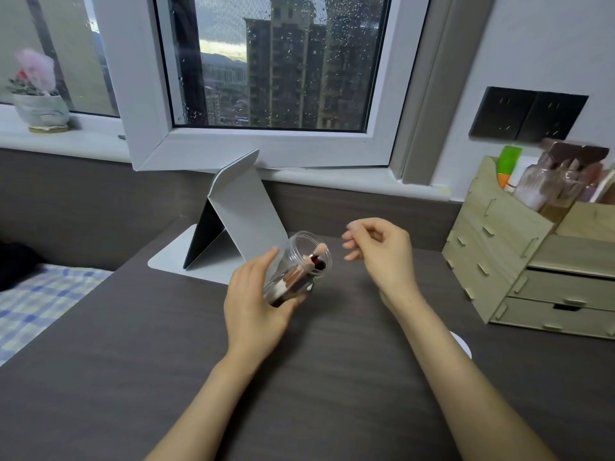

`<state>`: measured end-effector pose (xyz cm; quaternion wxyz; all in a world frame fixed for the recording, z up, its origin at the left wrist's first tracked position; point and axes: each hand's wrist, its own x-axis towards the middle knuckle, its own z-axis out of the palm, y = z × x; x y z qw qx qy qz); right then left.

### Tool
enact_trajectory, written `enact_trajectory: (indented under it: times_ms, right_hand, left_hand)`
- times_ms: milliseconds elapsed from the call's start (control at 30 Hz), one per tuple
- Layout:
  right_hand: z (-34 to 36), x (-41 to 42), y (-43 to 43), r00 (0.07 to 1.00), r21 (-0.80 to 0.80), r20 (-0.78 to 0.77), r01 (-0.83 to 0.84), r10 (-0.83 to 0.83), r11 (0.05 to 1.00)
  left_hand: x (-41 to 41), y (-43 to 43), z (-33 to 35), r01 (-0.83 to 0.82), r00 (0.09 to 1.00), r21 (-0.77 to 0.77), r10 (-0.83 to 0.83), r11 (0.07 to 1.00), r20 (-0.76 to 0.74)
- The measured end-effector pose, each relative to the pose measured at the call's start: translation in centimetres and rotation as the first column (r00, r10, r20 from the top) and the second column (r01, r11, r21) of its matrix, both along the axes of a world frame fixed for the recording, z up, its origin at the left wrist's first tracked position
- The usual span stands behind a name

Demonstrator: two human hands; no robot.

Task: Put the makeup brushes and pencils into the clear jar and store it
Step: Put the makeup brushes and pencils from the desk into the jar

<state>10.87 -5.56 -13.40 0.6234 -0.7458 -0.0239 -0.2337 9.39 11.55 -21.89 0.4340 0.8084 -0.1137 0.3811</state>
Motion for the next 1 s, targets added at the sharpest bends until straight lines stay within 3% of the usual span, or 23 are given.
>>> enact_trajectory:
  times_ms: [100, 233, 400, 500, 600, 633, 700, 767, 833, 900, 1000]
  right_hand:
    - [-3.0, 3.3, -0.2, 0.980, -0.177, -0.128, 0.131, -0.155, 0.976]
    - [-6.2, 6.5, 1.7, 0.905, -0.535, -0.326, 0.061, -0.273, 0.843]
    - [-7.3, 8.5, 4.1, 0.852, -0.710, -0.357, 0.020, -0.384, 0.704]
    - [-7.2, 9.3, 4.0, 0.826, -0.724, -0.396, -0.012, -0.401, 0.690]
    - [-6.9, 8.9, 3.0, 0.814, -0.643, -0.470, -0.049, -0.343, 0.764]
    - [-6.5, 8.5, 2.4, 0.816, -0.532, -0.505, -0.037, -0.282, 0.846]
    - [-5.3, 7.3, 1.3, 0.859, -0.139, -0.502, 0.035, -0.101, 0.990]
    - [-3.0, 5.2, 0.2, 0.955, 0.214, -0.294, 0.097, -0.030, 0.972]
    - [-0.2, 2.7, -0.6, 0.997, 0.430, -0.053, 0.066, -0.048, 0.900]
    - [1.8, 0.1, -0.8, 0.993, 0.484, 0.117, -0.043, -0.016, 0.874]
    - [2.7, -2.7, 0.2, 0.977, 0.272, 0.182, -0.156, 0.109, 0.950]
  left_hand:
    - [0.1, 0.1, 0.3, -0.056, 0.997, -0.085, 0.052, 0.995, -0.052]
    - [0.2, 0.5, 0.5, -0.087, 0.994, -0.175, 0.075, 0.981, -0.078]
    - [0.3, 0.6, 0.6, -0.091, 0.994, -0.190, 0.079, 0.977, -0.073]
    - [0.4, 0.5, 0.5, -0.082, 0.995, -0.179, 0.070, 0.980, -0.074]
    - [0.5, 0.4, 0.4, -0.079, 0.995, -0.164, 0.069, 0.983, -0.070]
    - [0.5, 0.4, 0.4, -0.078, 0.996, -0.160, 0.068, 0.984, -0.065]
    - [0.5, 0.3, 0.3, -0.072, 0.997, -0.143, 0.065, 0.987, -0.051]
    - [0.4, 0.1, 0.2, -0.065, 0.997, -0.112, 0.061, 0.992, -0.037]
    - [0.4, 0.0, 0.1, -0.060, 0.998, -0.076, 0.058, 0.995, -0.034]
    - [0.3, -0.1, 0.0, -0.052, 0.998, -0.030, 0.052, 0.998, -0.024]
    - [0.3, -0.3, -0.1, -0.017, 1.000, 0.041, 0.016, 0.999, 0.016]
